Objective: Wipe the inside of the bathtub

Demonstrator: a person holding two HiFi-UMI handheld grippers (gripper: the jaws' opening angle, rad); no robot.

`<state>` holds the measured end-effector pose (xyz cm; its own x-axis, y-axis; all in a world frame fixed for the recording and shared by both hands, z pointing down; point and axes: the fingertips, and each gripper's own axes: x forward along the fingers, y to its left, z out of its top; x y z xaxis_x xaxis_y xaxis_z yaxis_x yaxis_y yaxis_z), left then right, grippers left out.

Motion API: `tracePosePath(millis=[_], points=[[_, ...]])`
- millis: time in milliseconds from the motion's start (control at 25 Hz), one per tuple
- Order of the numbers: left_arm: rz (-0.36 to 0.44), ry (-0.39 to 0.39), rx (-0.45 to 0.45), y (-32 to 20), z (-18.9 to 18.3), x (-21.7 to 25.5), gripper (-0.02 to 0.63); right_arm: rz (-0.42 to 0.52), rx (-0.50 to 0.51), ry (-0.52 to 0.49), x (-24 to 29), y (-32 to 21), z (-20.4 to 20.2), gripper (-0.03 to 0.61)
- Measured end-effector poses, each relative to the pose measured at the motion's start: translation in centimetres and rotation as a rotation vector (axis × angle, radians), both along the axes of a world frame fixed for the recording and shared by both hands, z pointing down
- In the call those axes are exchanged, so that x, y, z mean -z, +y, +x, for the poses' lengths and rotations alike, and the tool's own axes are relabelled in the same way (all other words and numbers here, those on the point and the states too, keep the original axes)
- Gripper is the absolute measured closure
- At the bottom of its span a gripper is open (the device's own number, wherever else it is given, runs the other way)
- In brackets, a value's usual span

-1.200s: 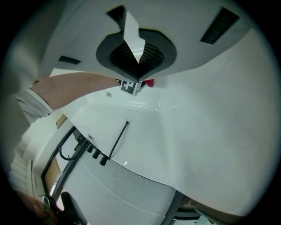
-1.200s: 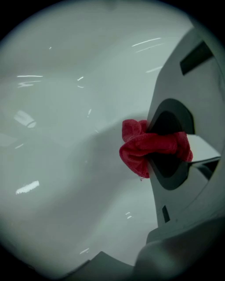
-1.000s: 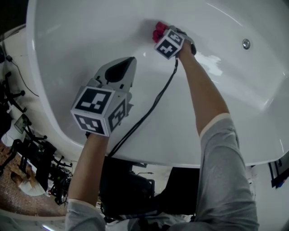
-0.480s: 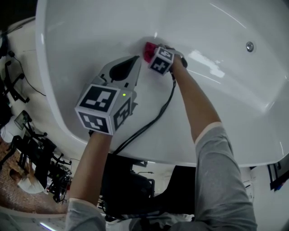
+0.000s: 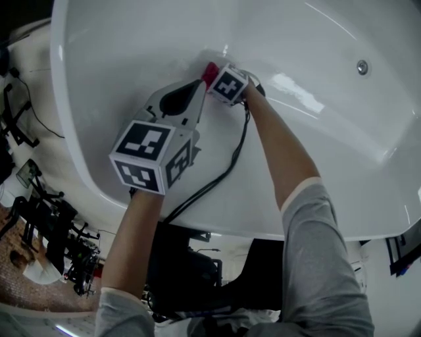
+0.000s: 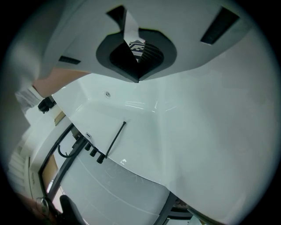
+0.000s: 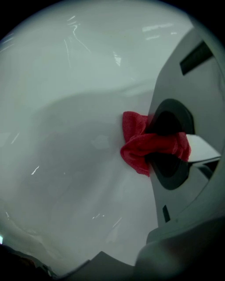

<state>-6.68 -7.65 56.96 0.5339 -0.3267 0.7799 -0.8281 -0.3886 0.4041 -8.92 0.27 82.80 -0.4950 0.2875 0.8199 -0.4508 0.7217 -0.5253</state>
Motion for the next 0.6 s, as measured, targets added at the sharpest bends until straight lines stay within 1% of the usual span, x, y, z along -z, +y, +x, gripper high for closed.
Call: tracePosePath(millis=[120,200,320,480,600], points=[[0.002,-0.004,0.006,0.0,0.3,0.2,0.609,-0.018,-0.013,-0.046,1.1,0.2,-0.5,0.483],[0.007,-0.006,0.015,0.0,0.1,0.5,0.609,-0.037,-0.005,-0.069,1.8,0.4,-0.9,0.483],[0.010,-0.015,0.029,0.1,-0.5,1.0,0.609,-0.058,0.013,-0.095,2.9,0.5,-1.8,0.483],[0.002,-0.036,0.047,0.8,-1.3,1.6,0.609,-0.082,-0.015,-0.137,4.8,0.4,-2.6,0.483],[0.002,-0.043,0.068,1.5,-2.1,2.5,0.609,-0.086,-0.009,-0.146,6.1,0.5,-3.2,0.483]])
